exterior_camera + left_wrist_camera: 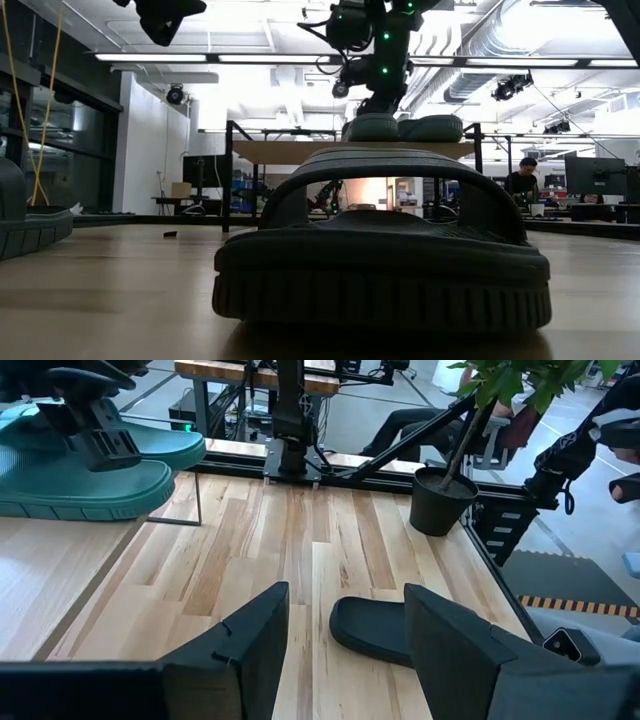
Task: Pick and place slides into the shelf
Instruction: Put the green slide on the shelf, then put the right black slide on the shelf
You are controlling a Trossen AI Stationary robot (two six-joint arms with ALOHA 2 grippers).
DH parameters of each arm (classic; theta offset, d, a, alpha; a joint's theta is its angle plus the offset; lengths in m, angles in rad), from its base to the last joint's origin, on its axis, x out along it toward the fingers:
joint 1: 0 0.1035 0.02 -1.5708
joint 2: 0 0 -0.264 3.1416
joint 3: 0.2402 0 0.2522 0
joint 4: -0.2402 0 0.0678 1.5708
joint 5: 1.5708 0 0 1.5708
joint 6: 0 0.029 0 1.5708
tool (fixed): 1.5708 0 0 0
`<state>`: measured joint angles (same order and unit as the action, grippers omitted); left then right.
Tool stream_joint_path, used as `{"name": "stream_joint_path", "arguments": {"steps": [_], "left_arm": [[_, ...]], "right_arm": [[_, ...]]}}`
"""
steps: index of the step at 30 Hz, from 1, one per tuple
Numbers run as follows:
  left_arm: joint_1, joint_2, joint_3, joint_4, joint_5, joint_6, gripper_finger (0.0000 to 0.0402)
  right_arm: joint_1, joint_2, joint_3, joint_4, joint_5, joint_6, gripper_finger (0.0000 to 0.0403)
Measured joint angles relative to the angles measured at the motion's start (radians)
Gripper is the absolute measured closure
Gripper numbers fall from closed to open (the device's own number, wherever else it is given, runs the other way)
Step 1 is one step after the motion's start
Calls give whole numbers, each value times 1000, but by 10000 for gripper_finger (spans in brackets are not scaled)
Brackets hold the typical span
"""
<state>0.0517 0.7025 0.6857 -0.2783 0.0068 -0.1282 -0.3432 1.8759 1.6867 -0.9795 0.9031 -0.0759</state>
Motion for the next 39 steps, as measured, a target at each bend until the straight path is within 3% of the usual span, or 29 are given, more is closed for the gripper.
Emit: {"name": "stream_joint_path", "arguments": {"steps": [7,11,21,30,39], "left_arm": [[0,0,0,0,0,0,218],[0,0,0,0,0,0,218],[0,0,0,2,0,26,218],[0,0,0,7,0,27,218],[0,0,0,7,0,27,218]], "right_arm": [[27,-21,0,31,-33,12,239],[47,-42,0,41,-90,-18,238],[130,-78,0,115,-103,-29,238],[238,-79,0,244,-275,15,238],[317,-79,0,343,-532,27,238]]}}
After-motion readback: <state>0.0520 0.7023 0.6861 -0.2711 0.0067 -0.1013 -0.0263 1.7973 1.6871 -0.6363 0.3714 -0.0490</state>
